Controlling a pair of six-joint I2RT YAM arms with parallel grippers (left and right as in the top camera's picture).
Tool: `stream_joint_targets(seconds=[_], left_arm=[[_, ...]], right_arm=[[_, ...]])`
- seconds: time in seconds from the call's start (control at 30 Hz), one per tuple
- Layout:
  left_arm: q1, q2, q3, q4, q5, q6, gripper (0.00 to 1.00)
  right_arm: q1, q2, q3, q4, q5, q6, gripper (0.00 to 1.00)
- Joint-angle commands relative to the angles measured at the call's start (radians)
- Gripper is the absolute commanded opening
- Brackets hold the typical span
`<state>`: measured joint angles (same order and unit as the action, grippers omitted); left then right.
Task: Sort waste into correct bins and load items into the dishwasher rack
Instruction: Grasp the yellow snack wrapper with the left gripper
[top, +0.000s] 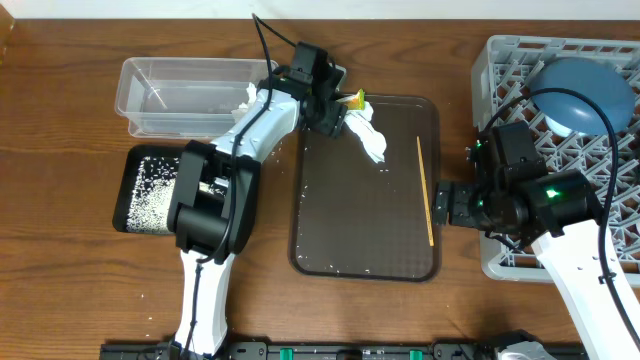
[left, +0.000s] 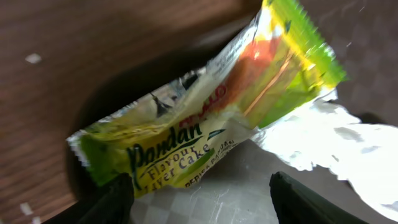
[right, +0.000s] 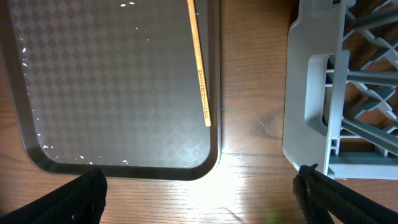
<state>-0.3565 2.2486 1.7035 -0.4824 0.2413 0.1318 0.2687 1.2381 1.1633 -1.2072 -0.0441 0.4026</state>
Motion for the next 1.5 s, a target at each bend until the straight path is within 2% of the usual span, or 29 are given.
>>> stream_joint_targets(seconds=[0.0,0.43,0.7,0.93,1.17,1.47], left_arm=[[0.000,0.020,0.002,0.002,0.009,0.010,0.73],[-0.001,0.001,0.003,0.055,-0.025,0.011,0.73],[-0.013,-0.021,0.002,0.084,-0.051,0.088,0.73],[-0.059,-0.013,0.002,0.085,-0.051,0.253,0.73],[-0.078,0.000,0.002,0.100,-0.051,0.257,0.73],[-0.079,0.023,0.002,0.099,-0.051,0.256,0.62]], right_arm=[[-0.002,0.002,0.013,-0.001,0.010,0.009,0.95],[-0.002,0.002,0.013,-0.005,0.010,0.008,0.96],[-0.002,0.002,0.013,-0.004,0.014,0.008,0.96],[-0.002,0.002,0.013,-0.004,0.014,0.008,0.96],[-0.002,0.002,0.013,-0.005,0.014,0.008,0.96],[-0.002,0.002,0.013,-0.005,0.014,0.008,0.96]])
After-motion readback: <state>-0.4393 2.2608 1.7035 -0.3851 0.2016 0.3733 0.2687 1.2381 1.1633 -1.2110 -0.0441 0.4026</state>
